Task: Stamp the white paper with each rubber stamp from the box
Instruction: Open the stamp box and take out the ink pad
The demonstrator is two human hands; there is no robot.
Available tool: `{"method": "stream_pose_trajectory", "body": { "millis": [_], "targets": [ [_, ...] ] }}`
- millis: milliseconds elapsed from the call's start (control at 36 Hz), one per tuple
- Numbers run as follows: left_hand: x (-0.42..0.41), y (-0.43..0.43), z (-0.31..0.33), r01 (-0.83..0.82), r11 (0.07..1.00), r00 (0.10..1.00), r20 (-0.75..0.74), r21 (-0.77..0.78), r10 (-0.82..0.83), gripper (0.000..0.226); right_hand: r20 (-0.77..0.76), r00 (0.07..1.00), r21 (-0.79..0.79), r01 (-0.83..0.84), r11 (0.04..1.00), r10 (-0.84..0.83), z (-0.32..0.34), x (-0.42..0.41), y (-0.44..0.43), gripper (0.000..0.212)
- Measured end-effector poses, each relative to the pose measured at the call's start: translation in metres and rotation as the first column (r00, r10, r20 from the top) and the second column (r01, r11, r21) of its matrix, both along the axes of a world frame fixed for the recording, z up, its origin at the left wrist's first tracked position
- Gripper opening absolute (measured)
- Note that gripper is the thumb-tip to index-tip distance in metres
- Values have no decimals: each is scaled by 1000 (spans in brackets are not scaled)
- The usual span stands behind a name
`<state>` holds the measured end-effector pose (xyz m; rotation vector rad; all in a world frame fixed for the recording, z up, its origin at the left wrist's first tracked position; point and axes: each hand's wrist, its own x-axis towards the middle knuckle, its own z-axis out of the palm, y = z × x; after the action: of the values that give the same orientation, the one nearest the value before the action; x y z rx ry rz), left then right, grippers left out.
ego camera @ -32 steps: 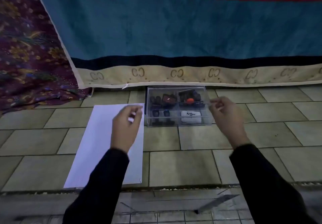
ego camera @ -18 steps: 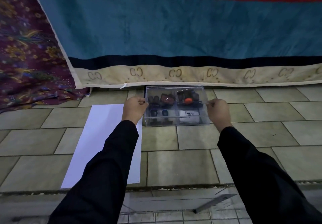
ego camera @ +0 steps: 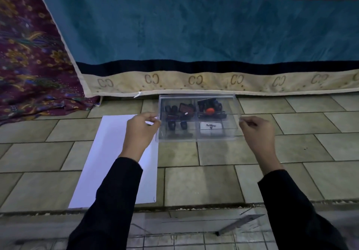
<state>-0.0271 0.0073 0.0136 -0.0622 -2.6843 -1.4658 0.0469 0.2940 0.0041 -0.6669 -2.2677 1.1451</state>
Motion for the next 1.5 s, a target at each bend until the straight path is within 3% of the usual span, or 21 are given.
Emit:
{"method": "stream_pose_trajectory", "body": {
  "millis": [389, 639, 944, 1194, 1250, 1333, 1500],
  "targets": [
    [87, -26, -44, 85, 994, 982, 172, -62, -73, 21, 226, 970, -61, -75, 995, 87, -41, 76, 1, 3],
    [93, -16, -55, 107, 974, 975, 213, -200, -63, 12, 401, 913, 38, -95, 995, 72, -57, 81, -3, 7],
    [90, -16, -62, 59, 964, 976, 216, -260, -1, 22, 396, 915, 45, -108, 993, 81, -52, 80, -1, 8],
    [87, -30, -61, 24, 979, 996, 91, -202, -6, 16, 126, 963, 232, -262, 937, 238, 5, 0, -20, 12],
    [86, -32, -64, 27, 972, 1000, 21, -231, -23, 23, 173, 948, 274, -305, 912, 265, 10, -26, -25, 16],
    [85, -34, -66, 22, 942, 997, -60, -335, -45, 31, 364, 895, 319, -379, 869, 257, 7, -56, -30, 22],
    [84, -33, -71, 26, 916, 995, -77, -400, -61, 30, 694, 696, 306, -517, 800, 185, -9, -82, -33, 28]
  ]
}}
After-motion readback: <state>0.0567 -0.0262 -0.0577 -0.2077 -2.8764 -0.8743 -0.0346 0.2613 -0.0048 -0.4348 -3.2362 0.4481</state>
